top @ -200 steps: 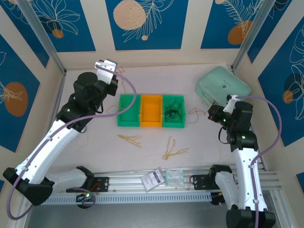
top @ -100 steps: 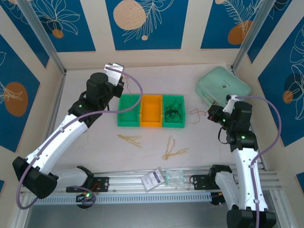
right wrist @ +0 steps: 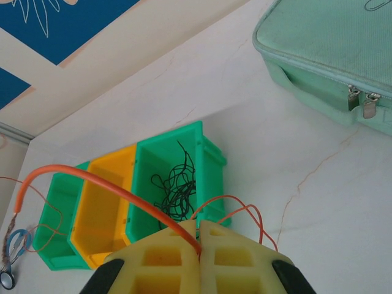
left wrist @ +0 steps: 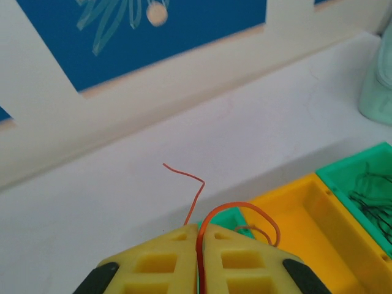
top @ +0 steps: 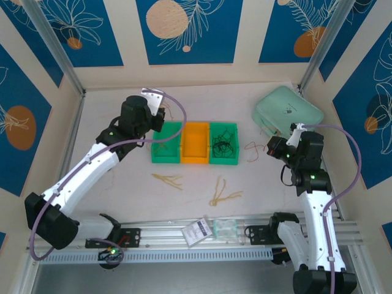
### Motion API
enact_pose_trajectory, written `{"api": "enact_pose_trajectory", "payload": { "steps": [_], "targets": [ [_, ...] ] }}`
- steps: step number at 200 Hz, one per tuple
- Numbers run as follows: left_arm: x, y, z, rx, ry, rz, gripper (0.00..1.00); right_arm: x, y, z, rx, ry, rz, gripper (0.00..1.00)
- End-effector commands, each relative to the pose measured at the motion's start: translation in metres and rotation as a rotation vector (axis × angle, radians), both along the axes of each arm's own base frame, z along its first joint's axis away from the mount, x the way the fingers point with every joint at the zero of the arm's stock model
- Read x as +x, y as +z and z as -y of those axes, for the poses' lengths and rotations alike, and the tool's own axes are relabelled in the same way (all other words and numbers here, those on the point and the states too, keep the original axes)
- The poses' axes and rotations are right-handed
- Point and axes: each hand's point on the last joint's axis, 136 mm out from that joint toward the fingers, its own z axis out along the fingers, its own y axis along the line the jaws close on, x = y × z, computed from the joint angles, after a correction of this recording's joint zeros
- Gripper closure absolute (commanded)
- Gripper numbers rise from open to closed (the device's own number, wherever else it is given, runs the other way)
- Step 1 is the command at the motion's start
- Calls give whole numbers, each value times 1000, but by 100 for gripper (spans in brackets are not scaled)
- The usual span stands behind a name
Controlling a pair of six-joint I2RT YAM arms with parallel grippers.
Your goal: Untangle the cables
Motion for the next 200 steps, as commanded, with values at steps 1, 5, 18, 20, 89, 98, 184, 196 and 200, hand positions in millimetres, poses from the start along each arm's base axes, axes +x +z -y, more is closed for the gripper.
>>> {"api": "enact_pose_trajectory", "payload": {
  "steps": [1,5,18,20,89,98,184,196,200],
  "targets": [
    [-17,-27,7,-79,-39,-176,90,-4,-8,-4,-6,18,-24,100],
    [-20,-30,8,-85,-40,-194,90,-4,-8,-5,-5,19,-25,100],
    [-27,-45,8,-94,-41,-260,90,-4,-9,-7,-2,27,-27,100],
    [-28,-48,8,-96,-40,-271,90,-4,-8,-8,-2,30,-26,100],
    [-27,-128,-10,-174,57,-504,90,-10,-14,-30,4,116,-53,100],
    [-26,-135,-8,-186,56,-530,90,-11,-14,-34,1,132,-57,100],
    [2,-196,-1,-140,106,-666,90,-29,15,-61,-64,251,-35,100],
    [7,-199,0,-150,105,-666,85,-31,18,-64,-73,263,-32,100],
    [8,-200,1,-156,106,-666,81,-32,19,-65,-74,266,-31,100]
  ]
}}
